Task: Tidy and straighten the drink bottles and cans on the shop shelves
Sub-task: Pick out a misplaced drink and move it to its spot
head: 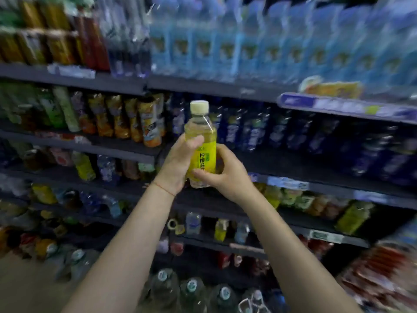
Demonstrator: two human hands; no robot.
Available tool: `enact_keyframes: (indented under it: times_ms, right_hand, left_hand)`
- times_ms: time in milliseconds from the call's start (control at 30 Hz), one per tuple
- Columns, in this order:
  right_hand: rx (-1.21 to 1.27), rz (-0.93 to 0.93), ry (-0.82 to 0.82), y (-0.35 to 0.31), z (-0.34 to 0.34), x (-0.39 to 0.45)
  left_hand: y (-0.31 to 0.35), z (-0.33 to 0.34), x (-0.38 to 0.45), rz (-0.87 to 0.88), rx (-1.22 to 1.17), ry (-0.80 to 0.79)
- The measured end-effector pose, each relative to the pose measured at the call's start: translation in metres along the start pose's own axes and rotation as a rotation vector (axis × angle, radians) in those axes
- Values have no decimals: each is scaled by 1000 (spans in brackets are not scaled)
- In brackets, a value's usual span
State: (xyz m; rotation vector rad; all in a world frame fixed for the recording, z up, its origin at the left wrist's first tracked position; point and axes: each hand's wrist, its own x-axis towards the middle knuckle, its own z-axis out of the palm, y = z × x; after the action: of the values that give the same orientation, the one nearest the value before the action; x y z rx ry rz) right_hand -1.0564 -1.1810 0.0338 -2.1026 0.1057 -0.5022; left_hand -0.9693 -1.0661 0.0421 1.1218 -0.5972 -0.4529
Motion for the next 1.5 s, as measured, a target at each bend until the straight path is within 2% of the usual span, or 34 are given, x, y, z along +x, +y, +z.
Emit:
enact_keyframes:
  times_ms: [100,200,367,633,767,933,1067,1200,1267,1333,1400,1500]
  right_hand:
    - [-32,-104,214,-26,-78,-12]
    - [-54,-187,397,-40,-143,-17]
    - [-88,-207,652,-25,-228,-8]
    - [-242,-184,840,21,-336,15]
    - [-257,-150,879,46,-391,11]
    - [-223,-132,920,82,-472,0]
    - [-167,-160,883,103,-532,-11]
    - [-225,-163,844,132,-583,-13]
    - [-238,-137,811,146,-602,-10]
    - [-250,-93,772,158,-616,-6]
    - [-240,-19,714,168,-626,1]
    - [-250,67,600,181,-635,14]
  left_hand:
    - [41,87,11,152,59,-199]
    - [66,151,29,298,218,-268]
    - [59,224,64,381,348,-258]
    - [14,319,136,331,355,-203]
    - [-9,370,157,380,488,-214]
    - [-34,445,179,452,603,-101]
    - [-60,502,188,546,719,4]
    - [-85,546,196,629,1049,155]
    - [-97,565,193,763,1280,251]
    - [-109,581,191,871,1425,271]
    - [-116,593,191,861,1455,251]
    - [-119,602,194,733,1518,202]
